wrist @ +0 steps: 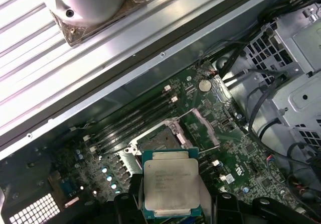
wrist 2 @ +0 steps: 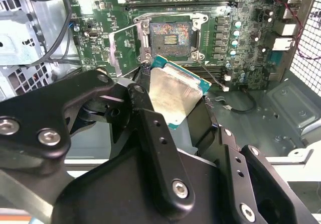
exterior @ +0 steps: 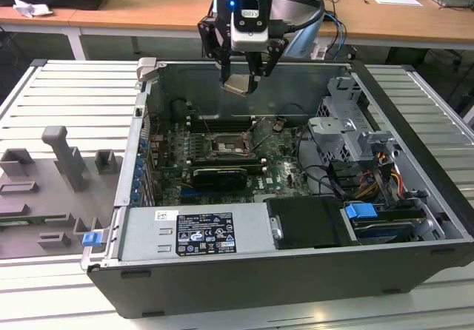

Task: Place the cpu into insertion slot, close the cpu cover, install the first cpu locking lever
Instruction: 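Place the cpu into insertion slot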

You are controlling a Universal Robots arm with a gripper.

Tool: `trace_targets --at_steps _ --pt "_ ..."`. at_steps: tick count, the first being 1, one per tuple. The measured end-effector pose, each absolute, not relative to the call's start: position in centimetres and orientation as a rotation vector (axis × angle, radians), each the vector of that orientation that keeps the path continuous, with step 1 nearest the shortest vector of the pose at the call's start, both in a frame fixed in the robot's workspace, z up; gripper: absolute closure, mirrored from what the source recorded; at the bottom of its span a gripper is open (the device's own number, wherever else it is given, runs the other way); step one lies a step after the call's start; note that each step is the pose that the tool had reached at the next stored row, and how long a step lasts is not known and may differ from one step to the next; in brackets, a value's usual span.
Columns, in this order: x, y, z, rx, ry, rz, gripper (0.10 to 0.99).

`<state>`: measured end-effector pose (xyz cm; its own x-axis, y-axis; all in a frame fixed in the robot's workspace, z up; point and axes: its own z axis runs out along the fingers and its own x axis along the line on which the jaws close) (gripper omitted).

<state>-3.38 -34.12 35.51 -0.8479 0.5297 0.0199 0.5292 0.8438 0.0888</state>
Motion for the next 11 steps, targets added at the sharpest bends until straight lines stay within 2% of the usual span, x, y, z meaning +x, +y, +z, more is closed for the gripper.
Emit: trace_targets --at_steps 11 --pt "-3.38 -34.12 35.47 0.946 2.984 0.142 0.553"
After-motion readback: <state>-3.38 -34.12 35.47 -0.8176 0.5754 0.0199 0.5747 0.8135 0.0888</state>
